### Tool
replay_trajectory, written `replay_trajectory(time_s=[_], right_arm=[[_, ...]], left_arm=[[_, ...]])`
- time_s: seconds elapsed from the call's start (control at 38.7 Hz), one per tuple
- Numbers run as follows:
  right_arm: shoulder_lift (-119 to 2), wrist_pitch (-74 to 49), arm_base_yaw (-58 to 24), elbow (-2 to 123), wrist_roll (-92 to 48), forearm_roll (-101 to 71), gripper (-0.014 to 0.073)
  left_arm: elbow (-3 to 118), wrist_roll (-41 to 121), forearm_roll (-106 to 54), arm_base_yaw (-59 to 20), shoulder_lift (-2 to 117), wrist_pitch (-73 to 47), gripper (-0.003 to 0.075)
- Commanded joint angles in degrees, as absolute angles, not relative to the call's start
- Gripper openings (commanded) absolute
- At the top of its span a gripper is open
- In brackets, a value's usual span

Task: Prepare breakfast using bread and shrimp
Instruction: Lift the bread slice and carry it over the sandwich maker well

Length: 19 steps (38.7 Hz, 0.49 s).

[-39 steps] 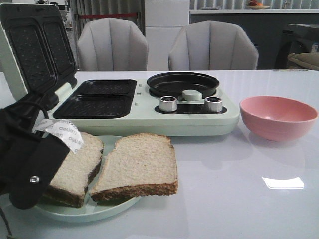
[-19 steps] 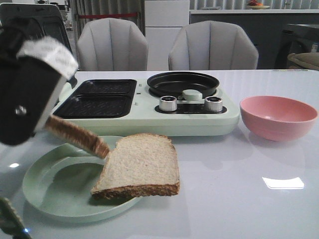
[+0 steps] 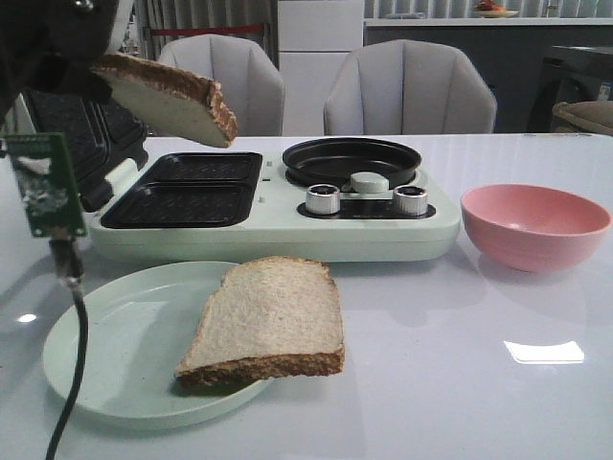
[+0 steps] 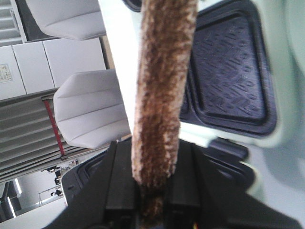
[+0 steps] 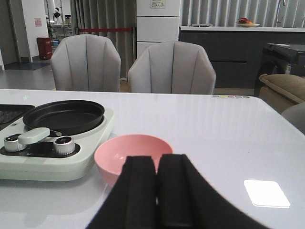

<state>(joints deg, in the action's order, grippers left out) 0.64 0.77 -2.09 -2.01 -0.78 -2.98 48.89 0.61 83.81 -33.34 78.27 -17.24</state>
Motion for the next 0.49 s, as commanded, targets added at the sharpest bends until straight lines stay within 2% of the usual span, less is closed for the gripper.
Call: replay_trajectory(time_s=[0.0, 0.46], right_arm=[[1.72, 5.33, -1.77, -1.34, -0.85, -2.34, 0.0141], [1.72, 5.33, -1.77, -1.34, -0.85, -2.34, 0.0141]], left_arm=[[55.46, -0.66, 86.09, -29.79, 80.53, -11.67, 0.0119], [77.38, -2.52, 85.57, -20.70, 100.93, -3.28, 0.0118]])
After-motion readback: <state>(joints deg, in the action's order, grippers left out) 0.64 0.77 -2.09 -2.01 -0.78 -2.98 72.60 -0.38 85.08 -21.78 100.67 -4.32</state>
